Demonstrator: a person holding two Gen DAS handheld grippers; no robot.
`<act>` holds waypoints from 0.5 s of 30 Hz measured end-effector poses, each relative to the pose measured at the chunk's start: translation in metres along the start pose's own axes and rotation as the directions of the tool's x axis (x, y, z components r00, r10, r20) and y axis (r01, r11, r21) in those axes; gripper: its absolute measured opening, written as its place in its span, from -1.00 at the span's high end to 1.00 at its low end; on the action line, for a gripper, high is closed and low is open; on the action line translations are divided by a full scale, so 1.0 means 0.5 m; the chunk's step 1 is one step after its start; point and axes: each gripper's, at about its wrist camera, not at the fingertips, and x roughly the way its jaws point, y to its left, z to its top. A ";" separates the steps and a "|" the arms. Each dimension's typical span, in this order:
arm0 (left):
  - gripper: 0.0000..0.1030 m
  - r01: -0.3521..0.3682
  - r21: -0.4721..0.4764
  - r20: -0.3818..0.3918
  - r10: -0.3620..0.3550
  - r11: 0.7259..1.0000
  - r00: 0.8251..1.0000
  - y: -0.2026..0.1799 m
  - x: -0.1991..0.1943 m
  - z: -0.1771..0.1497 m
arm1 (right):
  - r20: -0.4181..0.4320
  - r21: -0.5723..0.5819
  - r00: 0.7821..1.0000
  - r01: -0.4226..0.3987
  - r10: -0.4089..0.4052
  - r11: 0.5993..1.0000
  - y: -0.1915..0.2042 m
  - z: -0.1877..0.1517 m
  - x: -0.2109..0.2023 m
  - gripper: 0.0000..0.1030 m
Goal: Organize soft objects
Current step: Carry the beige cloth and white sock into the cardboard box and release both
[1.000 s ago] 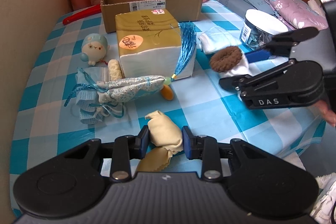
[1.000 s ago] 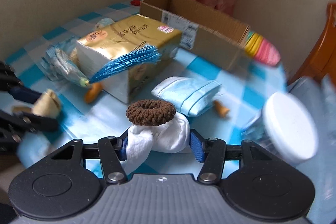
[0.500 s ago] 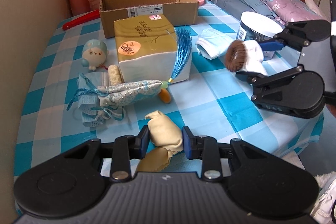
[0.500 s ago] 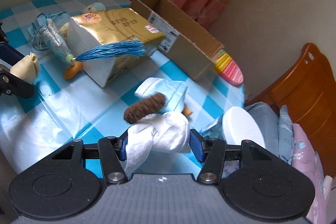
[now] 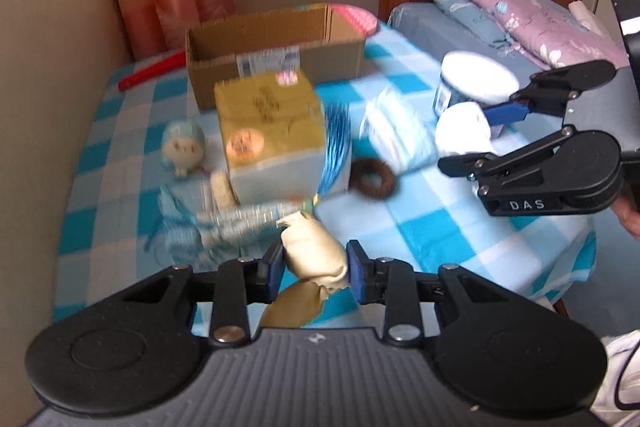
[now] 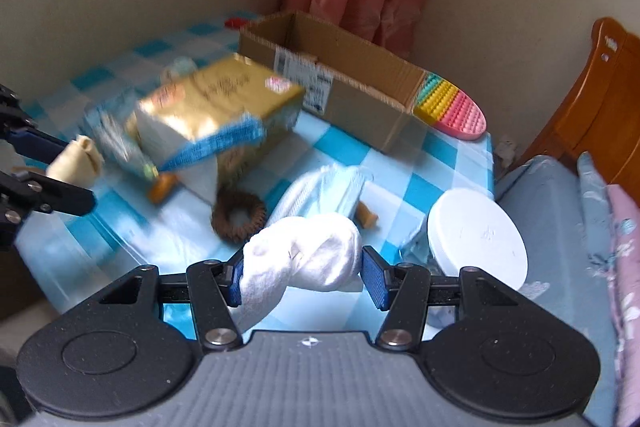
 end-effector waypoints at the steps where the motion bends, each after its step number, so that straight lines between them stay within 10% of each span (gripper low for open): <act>1: 0.39 -0.001 0.010 0.011 0.001 1.000 1.000 0.000 -0.009 0.013 | 0.009 0.012 1.000 -0.015 0.015 1.000 -0.006 0.007 -0.006 -0.18; 15: 0.39 -0.080 0.054 0.117 0.073 0.995 0.990 0.060 0.062 0.285 | 0.126 0.100 0.991 -0.065 0.052 0.993 -0.084 0.082 -0.050 -0.18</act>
